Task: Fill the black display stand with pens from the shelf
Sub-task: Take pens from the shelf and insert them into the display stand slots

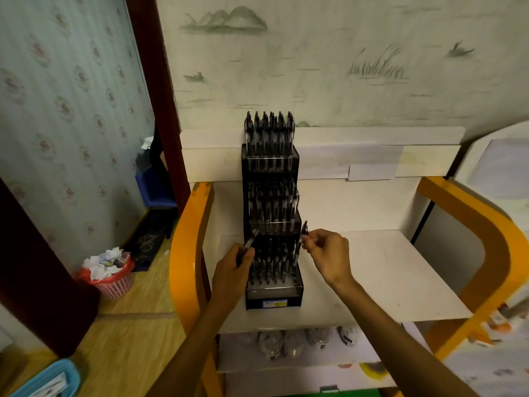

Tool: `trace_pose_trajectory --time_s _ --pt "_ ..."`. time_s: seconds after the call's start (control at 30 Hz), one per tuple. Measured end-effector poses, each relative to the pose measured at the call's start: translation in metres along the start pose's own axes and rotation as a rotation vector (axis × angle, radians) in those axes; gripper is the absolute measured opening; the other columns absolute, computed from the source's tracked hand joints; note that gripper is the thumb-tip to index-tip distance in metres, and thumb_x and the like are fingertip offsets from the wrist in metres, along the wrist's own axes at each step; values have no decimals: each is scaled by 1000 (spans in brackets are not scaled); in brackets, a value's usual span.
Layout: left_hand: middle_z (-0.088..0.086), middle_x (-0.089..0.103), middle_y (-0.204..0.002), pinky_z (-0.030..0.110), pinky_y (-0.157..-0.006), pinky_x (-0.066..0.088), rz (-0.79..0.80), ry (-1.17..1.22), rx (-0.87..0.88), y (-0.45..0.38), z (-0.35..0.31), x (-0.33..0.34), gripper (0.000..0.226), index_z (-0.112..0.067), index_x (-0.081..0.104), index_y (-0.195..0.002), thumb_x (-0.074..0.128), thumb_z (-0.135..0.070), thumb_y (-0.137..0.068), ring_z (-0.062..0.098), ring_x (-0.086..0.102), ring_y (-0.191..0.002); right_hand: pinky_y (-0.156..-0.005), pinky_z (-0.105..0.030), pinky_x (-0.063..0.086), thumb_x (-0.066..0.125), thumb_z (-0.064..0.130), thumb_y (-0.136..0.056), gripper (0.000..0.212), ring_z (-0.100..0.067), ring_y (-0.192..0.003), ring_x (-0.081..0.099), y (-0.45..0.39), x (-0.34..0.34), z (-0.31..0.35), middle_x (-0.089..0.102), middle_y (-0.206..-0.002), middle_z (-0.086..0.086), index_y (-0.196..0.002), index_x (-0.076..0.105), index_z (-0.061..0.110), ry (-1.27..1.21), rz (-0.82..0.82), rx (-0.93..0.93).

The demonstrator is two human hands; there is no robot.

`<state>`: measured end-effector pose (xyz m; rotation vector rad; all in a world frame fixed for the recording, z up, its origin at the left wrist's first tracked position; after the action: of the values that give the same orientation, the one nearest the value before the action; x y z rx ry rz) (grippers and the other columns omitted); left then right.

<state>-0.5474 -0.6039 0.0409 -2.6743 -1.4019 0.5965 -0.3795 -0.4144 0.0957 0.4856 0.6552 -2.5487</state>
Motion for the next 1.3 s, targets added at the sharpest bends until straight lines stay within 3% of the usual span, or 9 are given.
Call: trace_pose_trajectory --time_s 0.13,0.27,0.43,0.57,0.8,0.87,1.03,1.3 --pt "-8 59 -68 16 -53 44 -7 59 19 2 -5 -1 19 -28 55 -83 54 -36 -100 3 53 -59 -62 -21 46 68 25 -93 20 -12 -62 62 3 8 2 66 -64 5 -76 71 17 96 18 -75" --pt "-11 54 -63 16 -52 40 -16 90 62 4 -10 -5 20 -23 55 -85 51 -31 -103 2 48 -56 -60 -12 40 68 24 -93 16 -4 -61 61 6 19 -4 67 -66 7 -80 73 17 142 53 -73" --pt "-13 55 -62 17 -53 41 -63 74 97 6 -17 -12 19 -27 55 -87 49 -33 -104 2 48 -54 -62 -29 48 67 22 -94 22 -13 -57 61 15 37 -23 67 -62 -1 -76 73 12 252 149 -59" --pt "-10 55 -62 17 -50 41 -49 72 60 6 -12 -14 17 -28 56 -92 48 -36 -104 1 48 -53 -61 -28 50 65 23 -95 23 -10 -56 60 19 42 -30 69 -64 0 -78 75 14 283 163 -55" --pt "-18 64 -81 10 -65 47 -13 100 51 6 -11 -9 6 -25 58 -96 56 -23 -101 -1 61 -75 -60 -23 44 65 31 -94 40 -7 -51 57 18 46 -26 62 -52 4 -57 66 16 344 198 8" --pt "-11 65 -83 11 -68 49 -2 119 59 6 -12 -8 4 -21 60 -96 61 -19 -98 3 62 -78 -65 -25 53 68 29 -93 38 -9 -52 64 20 50 -21 66 -53 3 -57 70 15 218 216 49" --pt "-6 64 -87 9 -67 46 73 28 84 5 -15 0 7 -24 63 -94 68 -19 -93 3 61 -80 -74 -27 60 75 21 -87 12 -21 -79 74 28 73 11 77 -81 -4 -92 79 11 -400 345 178" --pt "-12 63 -87 6 -68 44 93 -86 145 5 -25 2 13 -31 64 -95 69 -19 -92 -4 59 -82 -77 -33 60 69 18 -91 19 -28 -82 74 30 77 26 76 -87 -12 -97 75 1 -540 334 194"
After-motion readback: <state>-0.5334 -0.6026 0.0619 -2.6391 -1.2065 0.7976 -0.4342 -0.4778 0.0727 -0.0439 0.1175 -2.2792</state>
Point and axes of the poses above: each hand's wrist, its own y-axis away from the middle knuckle, its own x-axis out of the palm, z = x × y, the point moved 9 cm from there along -y, towards the middle knuckle
